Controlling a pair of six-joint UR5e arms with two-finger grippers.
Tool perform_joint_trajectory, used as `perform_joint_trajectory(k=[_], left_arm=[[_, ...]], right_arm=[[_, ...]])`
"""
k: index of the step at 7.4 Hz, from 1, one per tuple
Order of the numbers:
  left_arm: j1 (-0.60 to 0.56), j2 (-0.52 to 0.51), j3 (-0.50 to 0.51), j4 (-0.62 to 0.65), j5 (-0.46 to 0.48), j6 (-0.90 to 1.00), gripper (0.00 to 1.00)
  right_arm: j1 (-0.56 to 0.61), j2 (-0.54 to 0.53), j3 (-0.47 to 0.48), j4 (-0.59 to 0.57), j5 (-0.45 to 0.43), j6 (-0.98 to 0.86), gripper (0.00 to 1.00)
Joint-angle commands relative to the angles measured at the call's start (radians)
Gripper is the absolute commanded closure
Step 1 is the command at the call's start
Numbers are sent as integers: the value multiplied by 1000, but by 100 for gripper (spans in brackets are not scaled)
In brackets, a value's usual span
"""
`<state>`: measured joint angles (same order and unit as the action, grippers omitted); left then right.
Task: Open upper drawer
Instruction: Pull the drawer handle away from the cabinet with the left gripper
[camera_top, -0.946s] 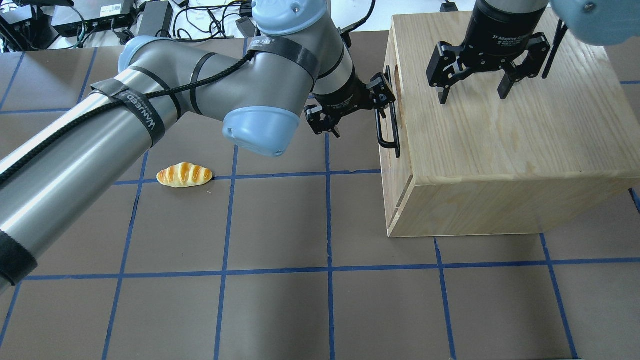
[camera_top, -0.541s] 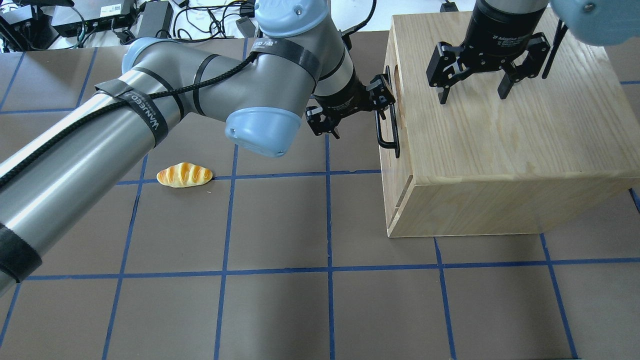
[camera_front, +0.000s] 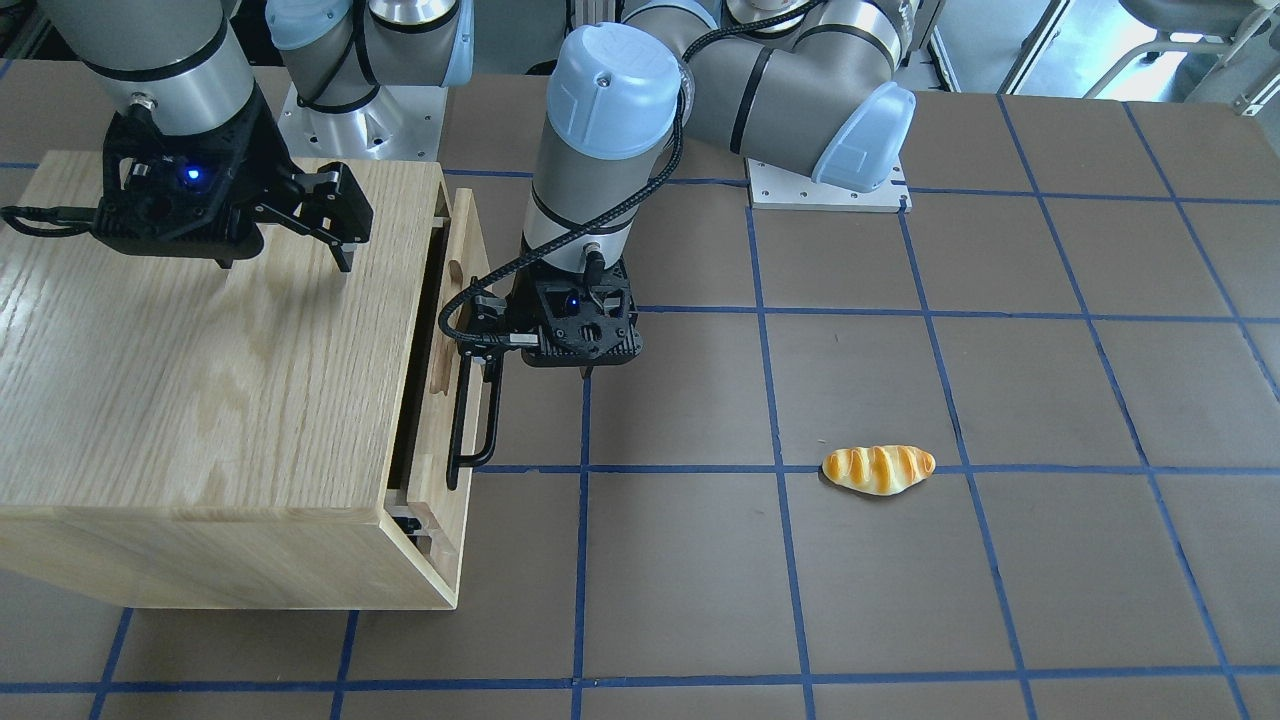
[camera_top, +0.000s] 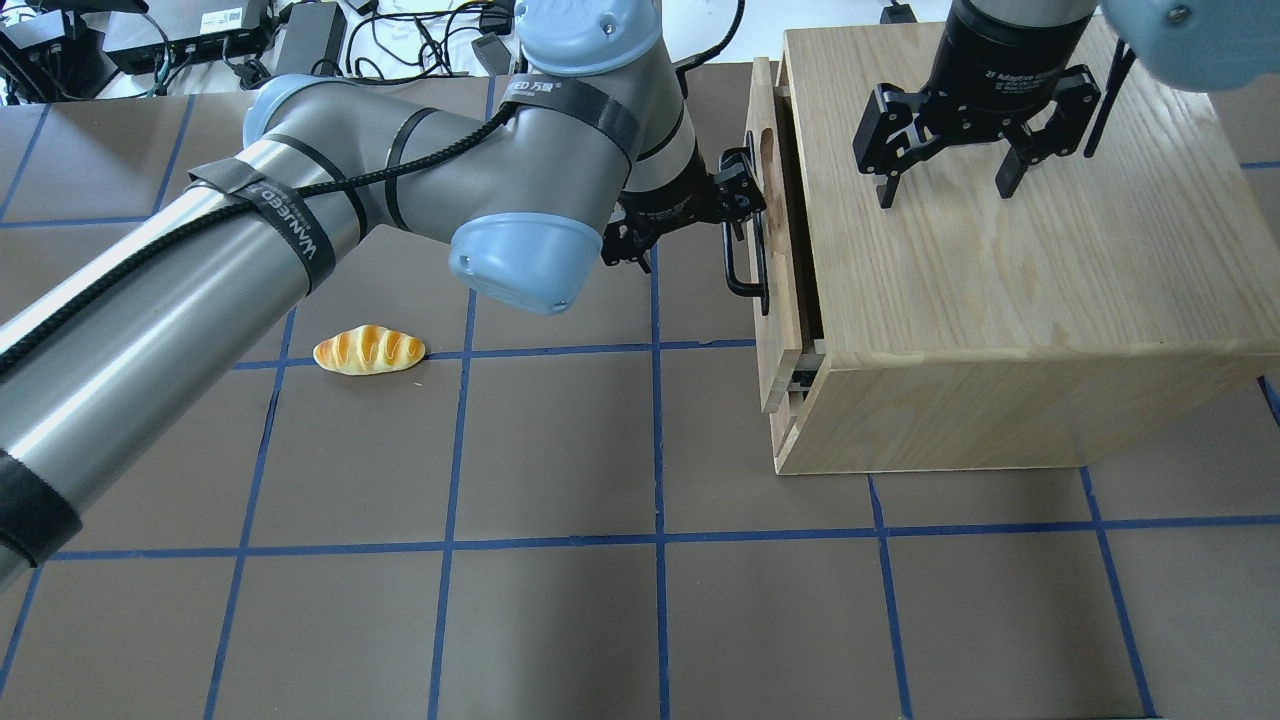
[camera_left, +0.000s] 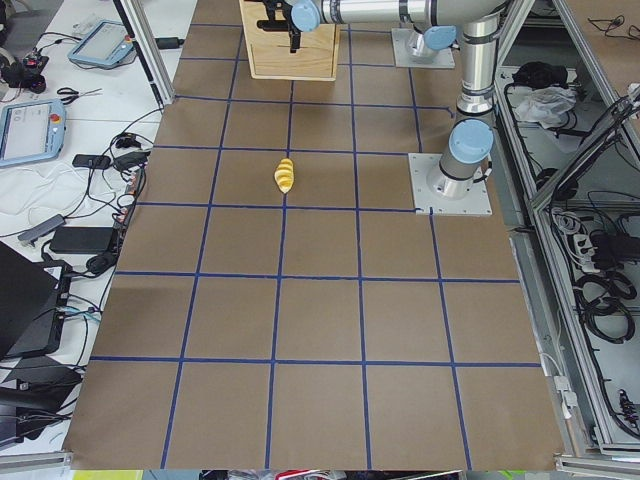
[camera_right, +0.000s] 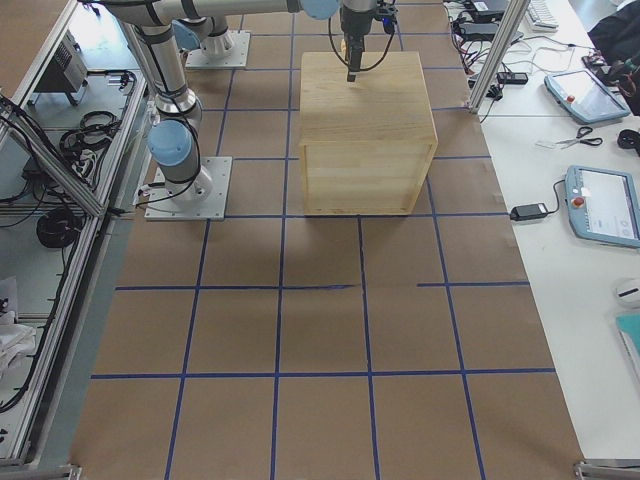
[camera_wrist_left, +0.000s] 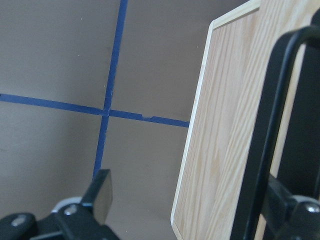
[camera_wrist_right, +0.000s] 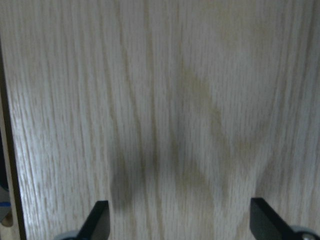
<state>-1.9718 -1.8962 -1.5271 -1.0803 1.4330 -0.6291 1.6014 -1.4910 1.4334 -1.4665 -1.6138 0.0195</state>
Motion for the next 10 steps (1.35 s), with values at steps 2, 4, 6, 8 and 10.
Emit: perform_joint_trajectory(k=[2, 4, 6, 8, 10], left_arm=[[14, 19, 1, -71, 50, 2, 0], [18, 17, -1, -72, 52, 2, 0], [60, 22, -1, -92, 50, 26, 0], [99, 38, 1, -142, 50, 58, 0], [135, 51, -1, -171, 50, 69, 0]], right_arm=[[0, 0, -1, 0, 0, 0, 0], [0, 0, 1, 0, 0, 0, 0], [0, 0, 1, 0, 0, -1, 0], [0, 0, 1, 0, 0, -1, 0], [0, 0, -1, 0, 0, 0, 0]])
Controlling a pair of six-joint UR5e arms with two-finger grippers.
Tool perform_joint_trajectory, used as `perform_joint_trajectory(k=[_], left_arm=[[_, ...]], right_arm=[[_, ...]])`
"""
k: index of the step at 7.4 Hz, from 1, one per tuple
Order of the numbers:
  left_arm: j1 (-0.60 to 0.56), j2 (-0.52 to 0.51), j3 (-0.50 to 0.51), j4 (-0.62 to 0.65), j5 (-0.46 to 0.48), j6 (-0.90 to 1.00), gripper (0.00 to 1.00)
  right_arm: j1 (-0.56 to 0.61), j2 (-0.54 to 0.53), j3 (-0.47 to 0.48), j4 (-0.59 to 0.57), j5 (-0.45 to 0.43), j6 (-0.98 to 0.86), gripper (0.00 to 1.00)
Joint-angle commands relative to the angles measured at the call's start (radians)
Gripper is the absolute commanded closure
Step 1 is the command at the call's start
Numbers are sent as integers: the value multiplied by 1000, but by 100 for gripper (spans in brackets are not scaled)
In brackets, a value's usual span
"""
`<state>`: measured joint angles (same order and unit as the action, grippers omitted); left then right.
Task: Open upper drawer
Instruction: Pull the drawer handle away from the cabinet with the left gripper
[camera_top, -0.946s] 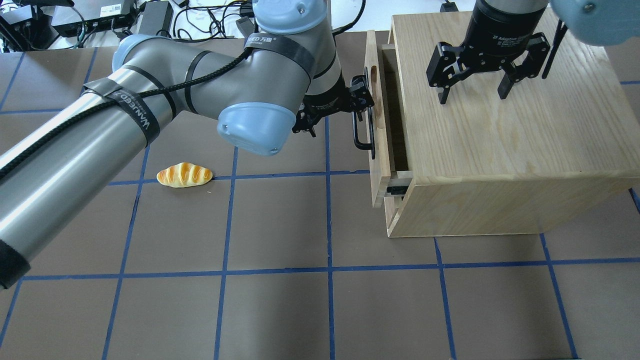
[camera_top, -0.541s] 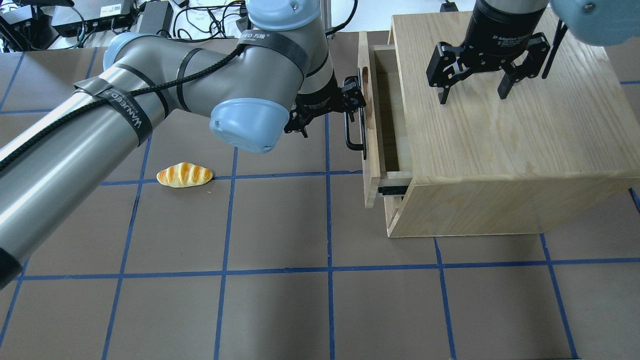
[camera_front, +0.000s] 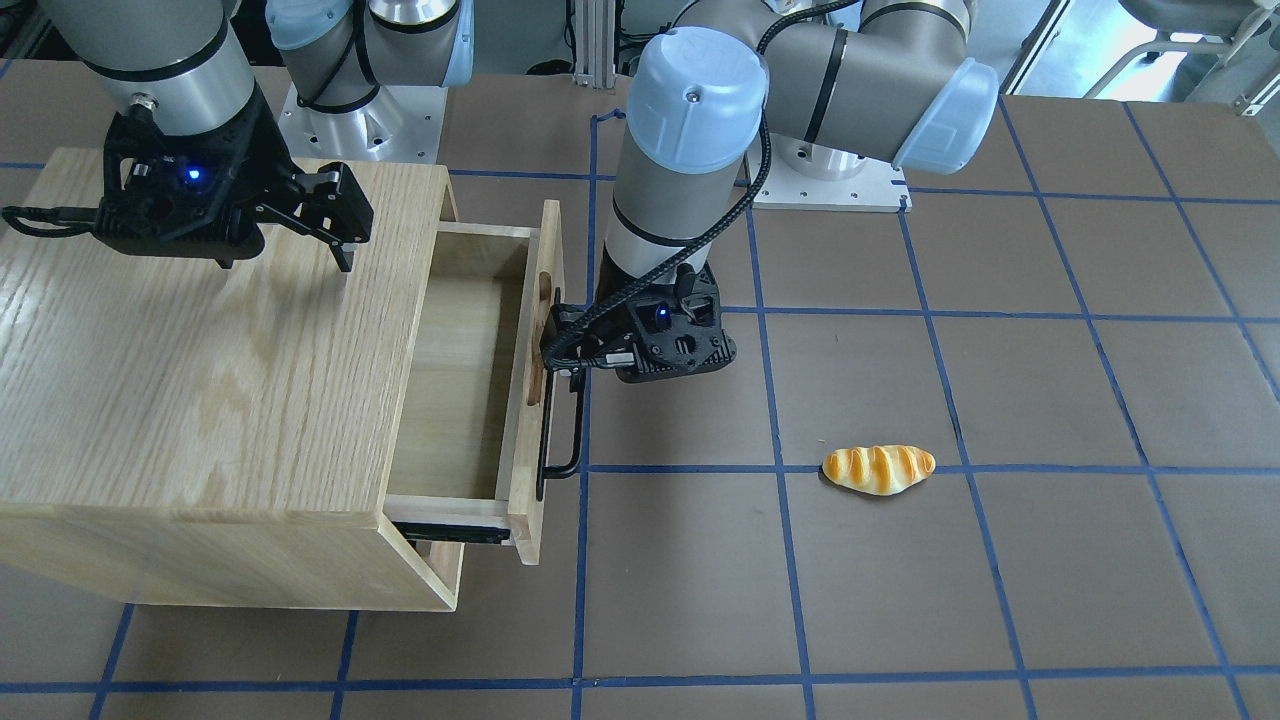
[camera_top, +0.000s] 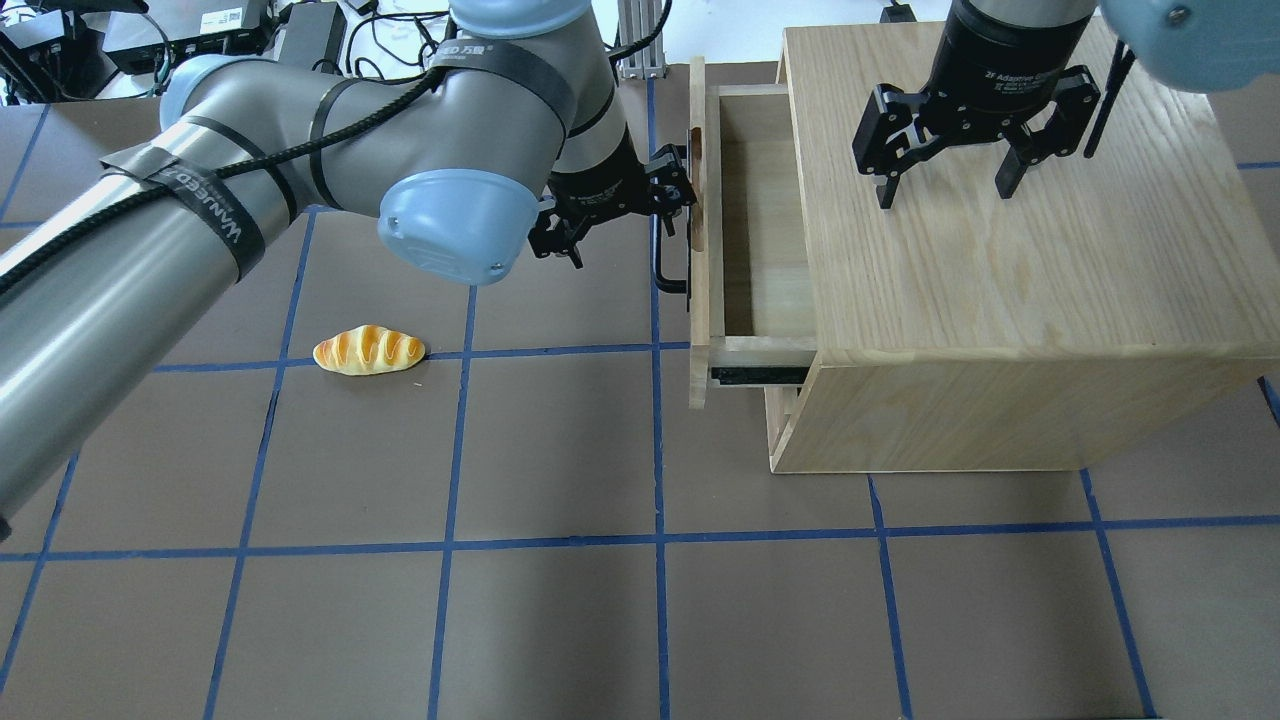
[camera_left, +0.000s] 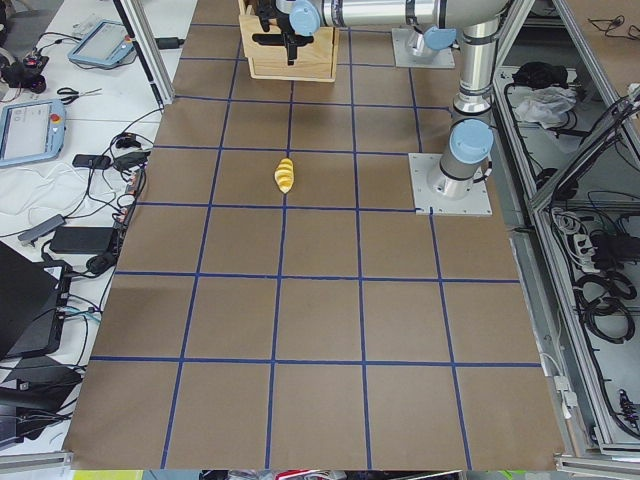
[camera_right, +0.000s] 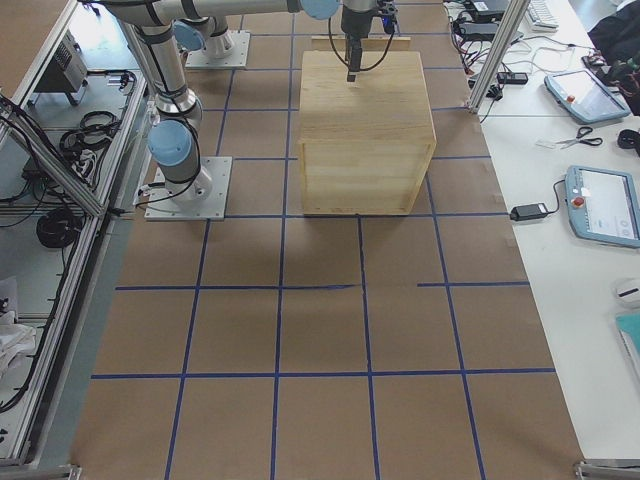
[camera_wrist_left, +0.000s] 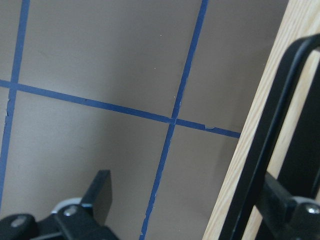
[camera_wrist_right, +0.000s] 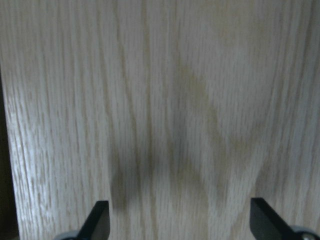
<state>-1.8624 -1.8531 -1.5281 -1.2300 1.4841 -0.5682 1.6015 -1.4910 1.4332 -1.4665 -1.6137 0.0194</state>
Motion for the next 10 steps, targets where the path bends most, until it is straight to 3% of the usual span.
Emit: perform_joint_trajectory(k=[1, 10], left_arm=[[43, 14, -9, -26, -7, 16, 0], [77, 43, -15, -101, -2, 80, 0]], right_arm=[[0, 0, -1, 0, 0, 1, 0], [0, 0, 1, 0, 0, 1, 0]])
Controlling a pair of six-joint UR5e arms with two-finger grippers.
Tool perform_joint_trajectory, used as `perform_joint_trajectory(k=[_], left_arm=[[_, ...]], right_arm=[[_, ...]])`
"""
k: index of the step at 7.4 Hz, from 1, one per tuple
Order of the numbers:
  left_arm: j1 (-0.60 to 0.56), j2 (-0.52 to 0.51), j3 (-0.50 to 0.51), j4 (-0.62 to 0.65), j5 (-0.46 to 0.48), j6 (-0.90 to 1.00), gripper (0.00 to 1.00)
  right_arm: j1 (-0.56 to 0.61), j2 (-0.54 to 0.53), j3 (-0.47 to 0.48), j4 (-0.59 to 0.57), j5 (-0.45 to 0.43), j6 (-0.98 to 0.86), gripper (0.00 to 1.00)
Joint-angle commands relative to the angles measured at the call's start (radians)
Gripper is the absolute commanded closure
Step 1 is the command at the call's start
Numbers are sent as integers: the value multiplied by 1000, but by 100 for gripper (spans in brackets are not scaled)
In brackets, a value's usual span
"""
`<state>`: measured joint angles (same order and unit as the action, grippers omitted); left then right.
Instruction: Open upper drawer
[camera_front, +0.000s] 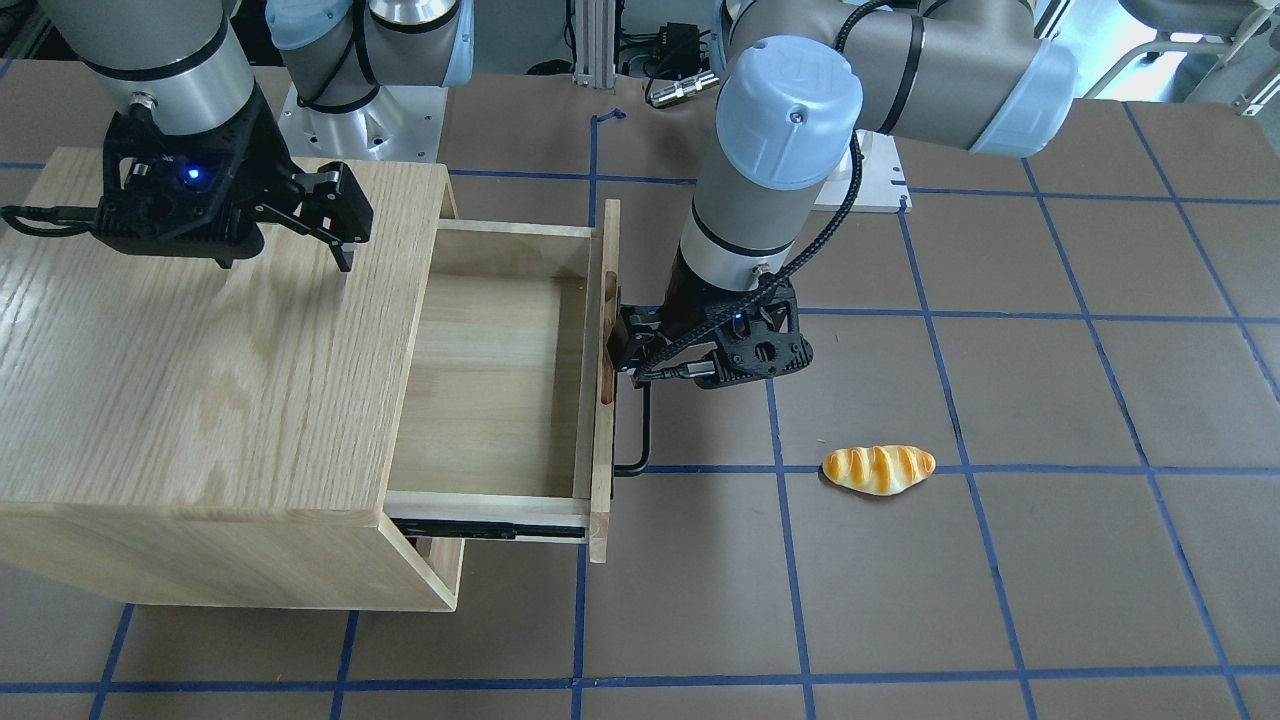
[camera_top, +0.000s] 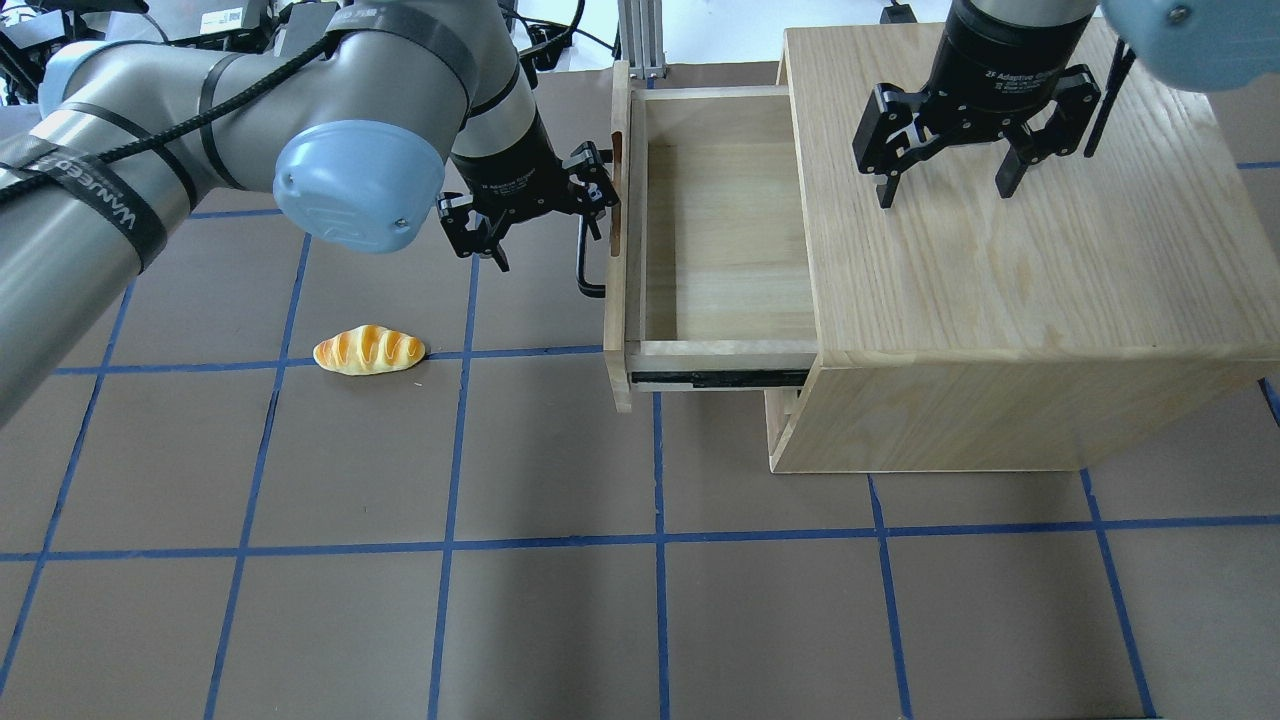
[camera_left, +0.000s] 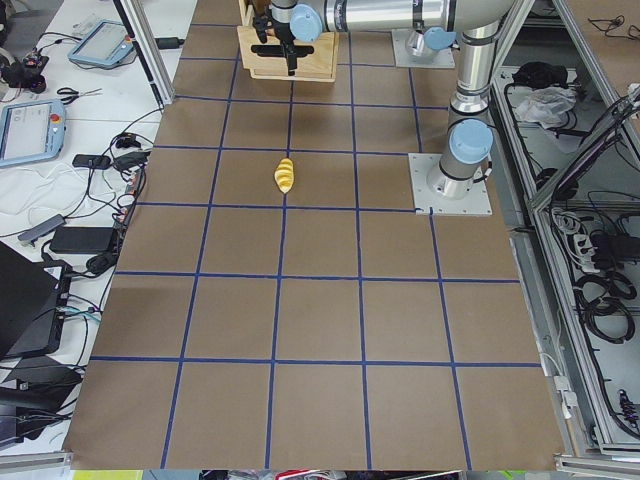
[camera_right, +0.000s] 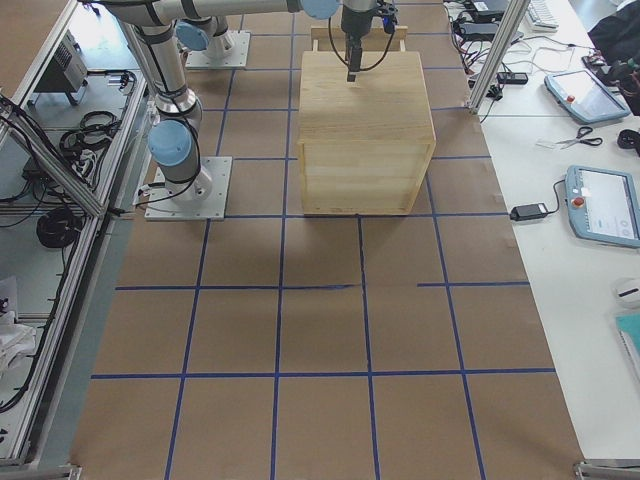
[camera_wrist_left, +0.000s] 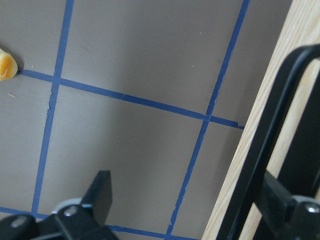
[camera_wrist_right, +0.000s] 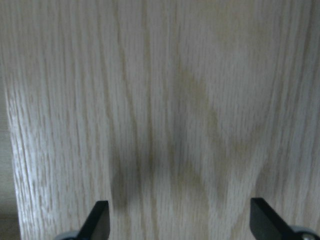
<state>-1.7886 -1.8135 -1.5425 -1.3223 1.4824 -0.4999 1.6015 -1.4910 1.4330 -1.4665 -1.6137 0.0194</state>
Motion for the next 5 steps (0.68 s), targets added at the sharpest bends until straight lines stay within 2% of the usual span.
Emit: perform_joint_trajectory(k=[1, 5], left_arm=[[3, 3, 1, -9, -1, 11, 0], [-6, 45, 18, -69, -10, -6, 0]], right_arm=[[0, 0, 1, 0, 0, 1, 0], [0, 0, 0, 0, 0, -1, 0]])
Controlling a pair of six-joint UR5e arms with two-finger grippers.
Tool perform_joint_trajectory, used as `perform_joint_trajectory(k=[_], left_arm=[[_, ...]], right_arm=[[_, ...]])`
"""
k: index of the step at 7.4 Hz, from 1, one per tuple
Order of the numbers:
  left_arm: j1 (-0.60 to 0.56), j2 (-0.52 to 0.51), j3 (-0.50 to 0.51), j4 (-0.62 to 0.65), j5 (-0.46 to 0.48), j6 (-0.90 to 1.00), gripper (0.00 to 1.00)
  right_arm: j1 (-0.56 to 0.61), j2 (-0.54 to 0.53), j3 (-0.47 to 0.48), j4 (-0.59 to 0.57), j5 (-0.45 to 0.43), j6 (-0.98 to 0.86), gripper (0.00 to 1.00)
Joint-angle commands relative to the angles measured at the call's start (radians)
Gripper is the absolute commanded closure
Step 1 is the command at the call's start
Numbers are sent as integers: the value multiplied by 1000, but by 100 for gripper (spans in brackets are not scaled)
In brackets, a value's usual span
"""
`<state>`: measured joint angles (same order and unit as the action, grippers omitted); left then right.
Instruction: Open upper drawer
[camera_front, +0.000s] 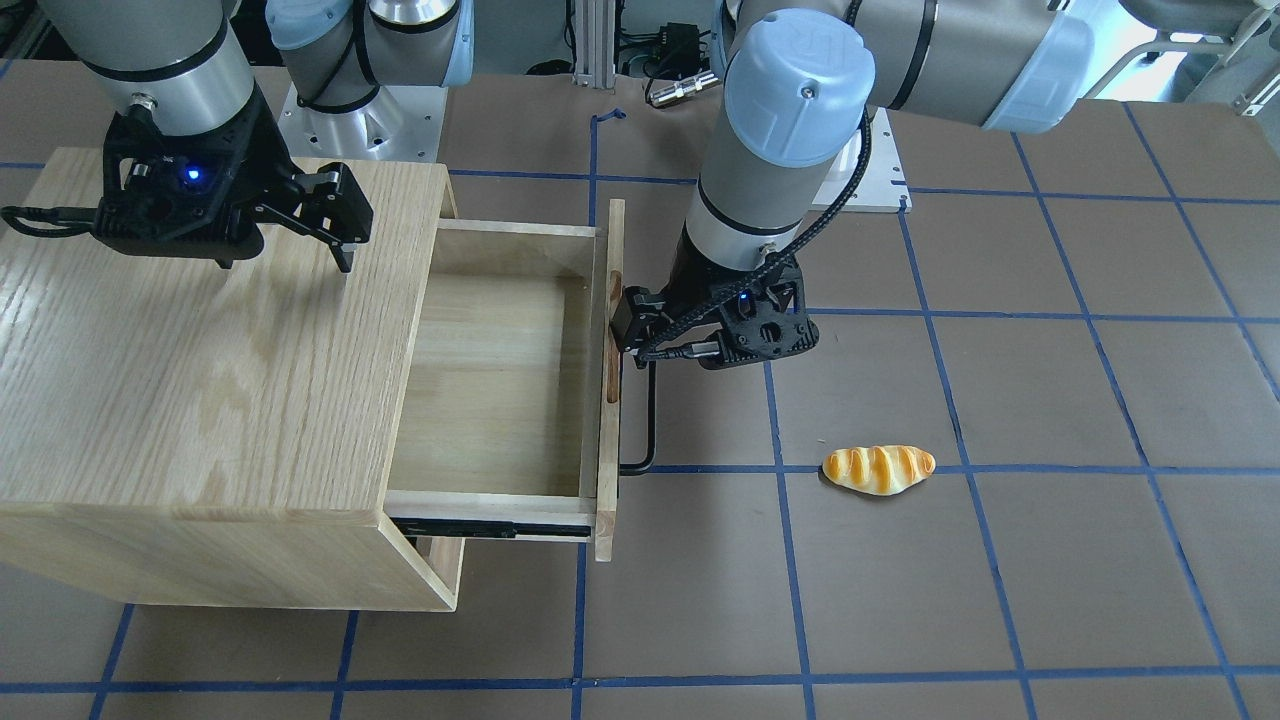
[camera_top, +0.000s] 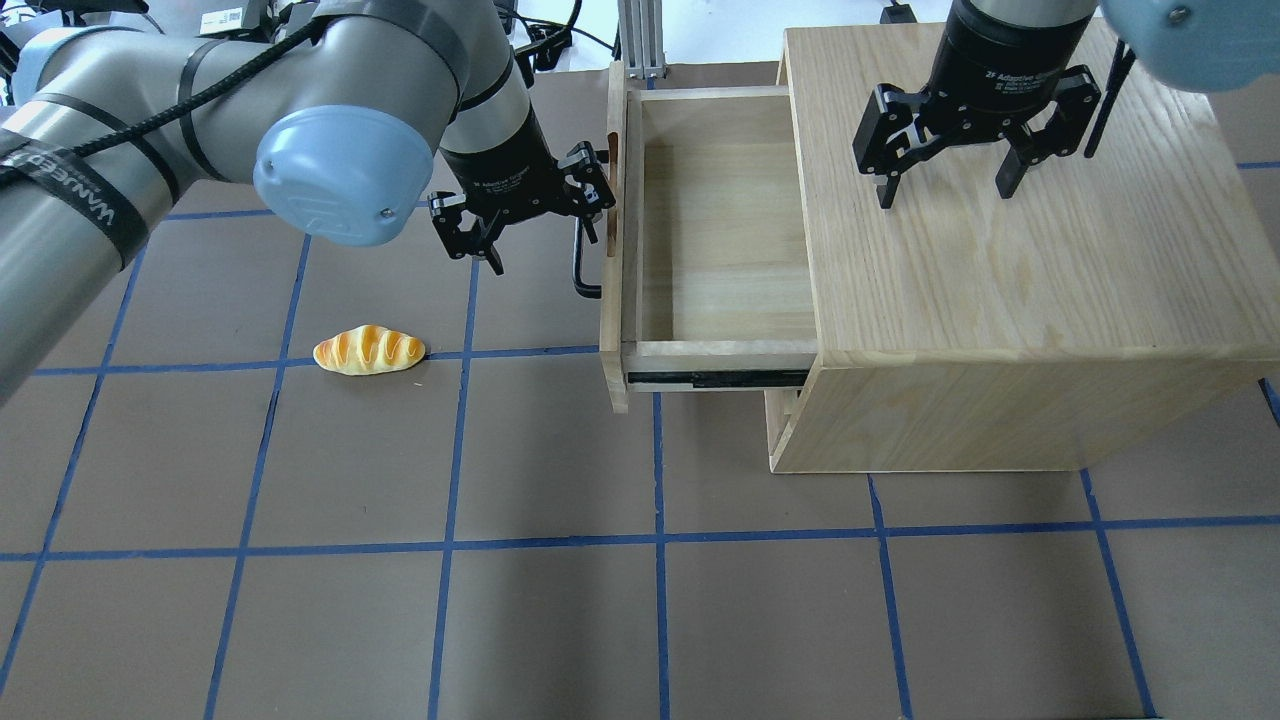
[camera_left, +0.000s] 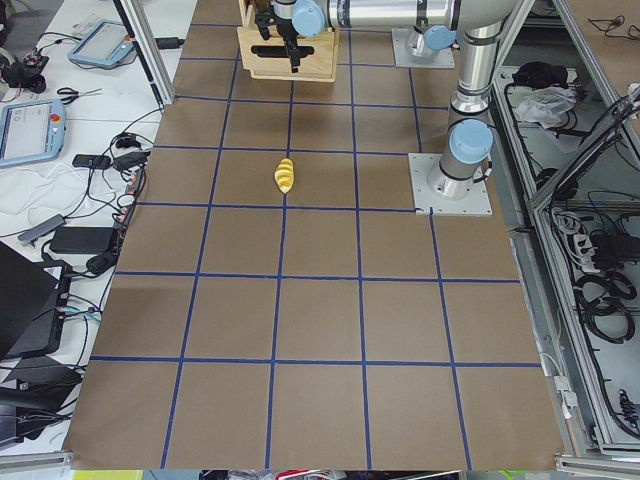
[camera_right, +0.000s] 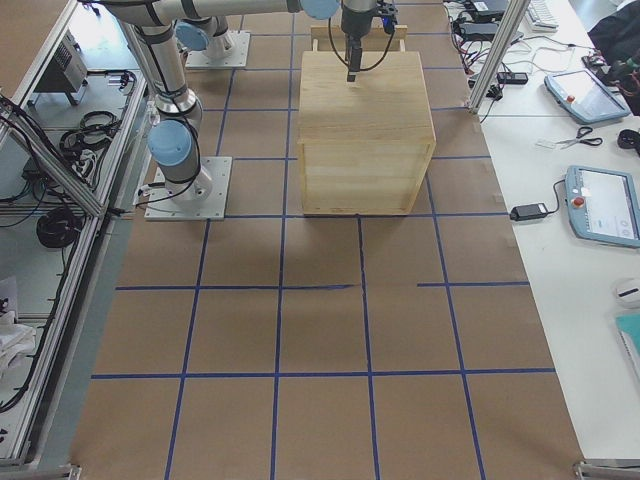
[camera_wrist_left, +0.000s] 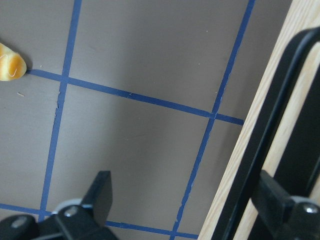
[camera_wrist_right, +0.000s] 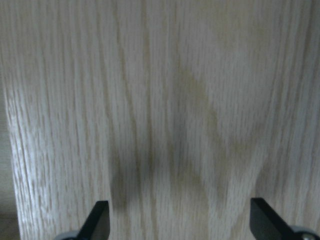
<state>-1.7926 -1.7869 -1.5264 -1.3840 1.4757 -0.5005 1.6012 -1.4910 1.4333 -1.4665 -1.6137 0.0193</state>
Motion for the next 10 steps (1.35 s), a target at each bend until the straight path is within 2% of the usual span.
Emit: perform_joint_trajectory(k=[1, 4, 5, 7, 8, 9, 10], left_arm=[[5, 35, 3, -19, -2, -6, 0], [32, 79, 99, -151, 0, 49, 0], [56, 95, 104, -167, 6, 160, 0], [174, 118, 94, -176, 5, 345, 0], [235, 130, 91, -179, 9, 494, 0], [284, 154, 88, -194, 30, 546, 0], [315, 174, 86, -211, 90, 557, 0]], right_arm=[[0, 0, -1, 0, 0, 1, 0], [0, 0, 1, 0, 0, 1, 0], [0, 0, -1, 0, 0, -1, 0], [0, 0, -1, 0, 0, -1, 0], [0, 0, -1, 0, 0, 1, 0], [-1, 0, -1, 0, 0, 1, 0], [0, 0, 1, 0, 0, -1, 0]])
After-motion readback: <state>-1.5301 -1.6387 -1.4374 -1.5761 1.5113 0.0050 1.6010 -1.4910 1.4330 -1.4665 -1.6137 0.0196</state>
